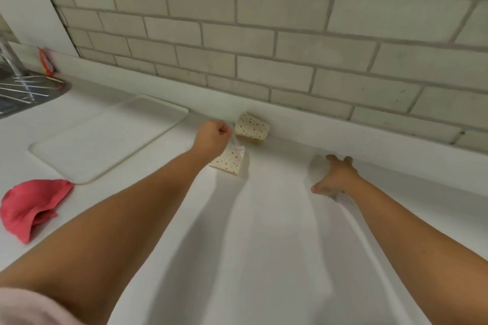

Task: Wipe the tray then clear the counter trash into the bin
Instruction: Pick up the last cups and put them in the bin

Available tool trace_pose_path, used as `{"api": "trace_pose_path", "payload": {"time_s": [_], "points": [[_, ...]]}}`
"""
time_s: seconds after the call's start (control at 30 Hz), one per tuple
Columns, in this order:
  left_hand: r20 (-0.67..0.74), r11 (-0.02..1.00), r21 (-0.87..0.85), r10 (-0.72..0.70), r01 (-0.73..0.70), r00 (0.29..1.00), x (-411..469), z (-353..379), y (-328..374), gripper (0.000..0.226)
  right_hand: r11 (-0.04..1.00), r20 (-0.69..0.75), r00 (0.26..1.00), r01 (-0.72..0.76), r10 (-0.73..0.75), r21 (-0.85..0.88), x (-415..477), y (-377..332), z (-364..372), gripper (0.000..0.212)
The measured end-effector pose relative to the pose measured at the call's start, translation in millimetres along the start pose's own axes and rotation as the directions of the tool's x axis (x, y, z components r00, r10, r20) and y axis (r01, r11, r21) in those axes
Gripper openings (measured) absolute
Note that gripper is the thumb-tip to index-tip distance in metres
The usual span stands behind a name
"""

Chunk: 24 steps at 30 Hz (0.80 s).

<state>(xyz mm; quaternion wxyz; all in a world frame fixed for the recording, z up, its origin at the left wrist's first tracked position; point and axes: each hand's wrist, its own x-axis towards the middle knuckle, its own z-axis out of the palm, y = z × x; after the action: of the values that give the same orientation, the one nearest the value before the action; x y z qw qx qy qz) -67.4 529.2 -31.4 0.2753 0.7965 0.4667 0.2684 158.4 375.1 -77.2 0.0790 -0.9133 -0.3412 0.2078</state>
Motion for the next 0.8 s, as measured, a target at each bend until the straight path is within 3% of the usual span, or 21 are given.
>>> {"api": "trace_pose_path", "payload": {"time_s": [0.1, 0.2, 0.27, 0.4, 0.6, 0.73, 0.8], "points": [[0.037, 0.994, 0.106, -0.027, 0.023, 0.999, 33, 6, -13, 0.032, 0.979, -0.076, 0.995, 0.071, -0.057, 0.189, 3, -13, 8, 0.09], [0.135, 0.97, 0.234, -0.093, 0.06, 0.987, 59, 17, -26, 0.036, 0.814, -0.268, 0.96, 0.217, -0.078, 0.539, 5, -27, 37, 0.066], [0.219, 0.941, 0.339, -0.101, 0.021, 0.97, 73, 24, -31, 0.042, 0.719, -0.407, 0.913, 0.3, -0.026, 0.627, 7, -33, 57, 0.055], [0.316, 0.879, 0.47, -0.08, -0.083, 0.945, 105, 36, -41, 0.048, 0.707, -0.507, 0.86, 0.394, -0.057, 0.588, 17, -41, 69, 0.053], [0.45, 0.755, 0.635, -0.185, -0.167, 0.874, 140, 58, -52, 0.059, 0.721, -0.53, 0.843, 0.425, -0.094, 0.547, 27, -40, 71, 0.053], [0.436, 0.627, 0.697, 0.016, -0.349, 0.9, 145, 61, -60, 0.04, 0.726, -0.517, 0.851, 0.413, -0.092, 0.55, 28, -40, 72, 0.05], [0.457, 0.507, 0.731, 0.133, -0.456, 0.88, 139, 55, -57, 0.029, 0.729, -0.516, 0.852, 0.407, -0.087, 0.55, 27, -40, 72, 0.049]]}}
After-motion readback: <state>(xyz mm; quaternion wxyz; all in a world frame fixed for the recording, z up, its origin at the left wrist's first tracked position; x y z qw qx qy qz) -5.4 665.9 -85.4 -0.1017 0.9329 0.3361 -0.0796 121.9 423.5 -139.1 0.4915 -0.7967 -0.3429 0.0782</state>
